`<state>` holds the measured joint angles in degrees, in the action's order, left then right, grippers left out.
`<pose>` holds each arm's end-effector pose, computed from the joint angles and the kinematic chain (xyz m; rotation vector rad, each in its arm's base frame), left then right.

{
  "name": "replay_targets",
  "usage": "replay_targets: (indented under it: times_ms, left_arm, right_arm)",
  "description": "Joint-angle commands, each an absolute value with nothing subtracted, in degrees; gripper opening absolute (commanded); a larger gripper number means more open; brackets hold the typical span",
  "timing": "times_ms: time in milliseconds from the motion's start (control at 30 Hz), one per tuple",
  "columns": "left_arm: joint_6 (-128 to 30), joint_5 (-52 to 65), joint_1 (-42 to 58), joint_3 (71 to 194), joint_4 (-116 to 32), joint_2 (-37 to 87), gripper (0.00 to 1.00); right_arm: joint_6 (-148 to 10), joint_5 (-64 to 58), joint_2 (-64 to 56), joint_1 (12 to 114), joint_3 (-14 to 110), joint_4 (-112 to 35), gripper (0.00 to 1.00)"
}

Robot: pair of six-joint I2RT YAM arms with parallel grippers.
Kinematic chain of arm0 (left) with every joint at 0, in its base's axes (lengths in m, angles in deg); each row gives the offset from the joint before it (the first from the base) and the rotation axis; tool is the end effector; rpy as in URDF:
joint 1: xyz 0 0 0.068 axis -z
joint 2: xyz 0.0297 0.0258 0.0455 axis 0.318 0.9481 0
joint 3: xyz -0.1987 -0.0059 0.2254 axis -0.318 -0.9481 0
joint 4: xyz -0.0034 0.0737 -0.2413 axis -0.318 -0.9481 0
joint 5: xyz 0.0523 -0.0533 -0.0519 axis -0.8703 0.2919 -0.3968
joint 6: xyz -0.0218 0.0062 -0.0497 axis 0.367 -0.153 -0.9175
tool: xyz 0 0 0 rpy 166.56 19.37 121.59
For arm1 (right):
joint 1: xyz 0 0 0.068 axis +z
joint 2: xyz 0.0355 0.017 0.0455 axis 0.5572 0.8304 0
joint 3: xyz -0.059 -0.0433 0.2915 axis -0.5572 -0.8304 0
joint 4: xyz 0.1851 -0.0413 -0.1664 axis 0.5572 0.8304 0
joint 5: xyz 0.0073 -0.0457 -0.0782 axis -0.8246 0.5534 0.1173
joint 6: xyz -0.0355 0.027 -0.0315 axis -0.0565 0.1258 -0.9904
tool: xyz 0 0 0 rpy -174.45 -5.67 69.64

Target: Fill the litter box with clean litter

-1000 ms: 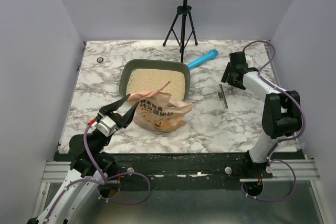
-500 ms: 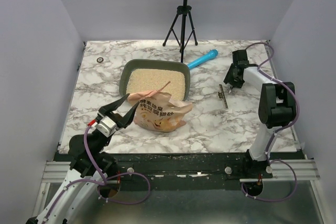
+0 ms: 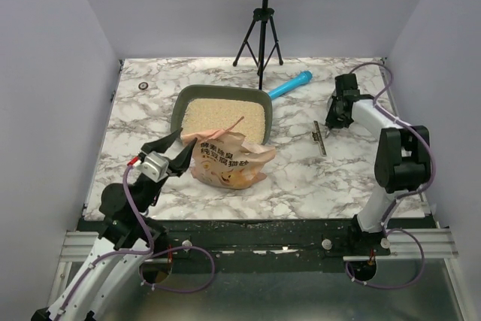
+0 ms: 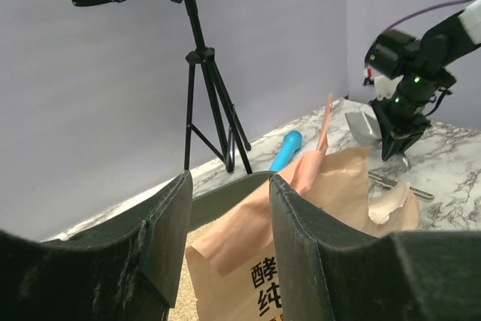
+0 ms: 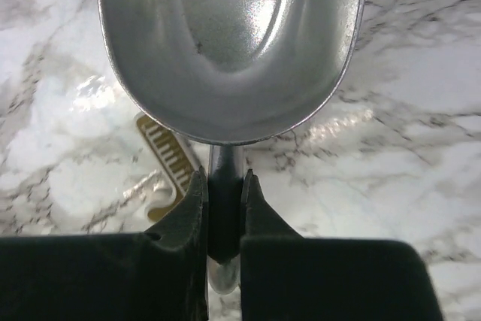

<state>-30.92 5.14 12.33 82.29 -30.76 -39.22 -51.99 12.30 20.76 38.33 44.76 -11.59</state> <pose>0.0436 -0.0311 0.3187 0.4698 1.0650 -0.4476 0.3816 0.0246 0.2182 0.4912 2.5738 -0.0145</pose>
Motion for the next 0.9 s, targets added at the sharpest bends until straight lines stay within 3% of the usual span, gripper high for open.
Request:
replay_targets:
  times_ms: [0,167,600,867]
  left_arm:
    - [-34.31,0.49,12.66,91.57,-37.47,-33.8,0.54]
    - [-36.95,0.93,12.66,102.65,-46.17,-27.47,0.56]
    - [-46.71,10.32,12.66,144.04,-81.15,-1.46,0.55]
    - [-50.58,19.98,12.66,155.22,-91.44,8.57,0.54]
  right_arm:
    - [-58.21,15.78,8.15,40.71,43.75,-11.46,0.0]
    - [-64.36,15.43,-1.61,48.34,45.06,-7.42,0.0]
    - [-84.41,28.69,-15.07,85.26,54.9,10.85,0.01]
    - [-87.23,34.5,-19.64,100.21,57.46,20.18,0.01]
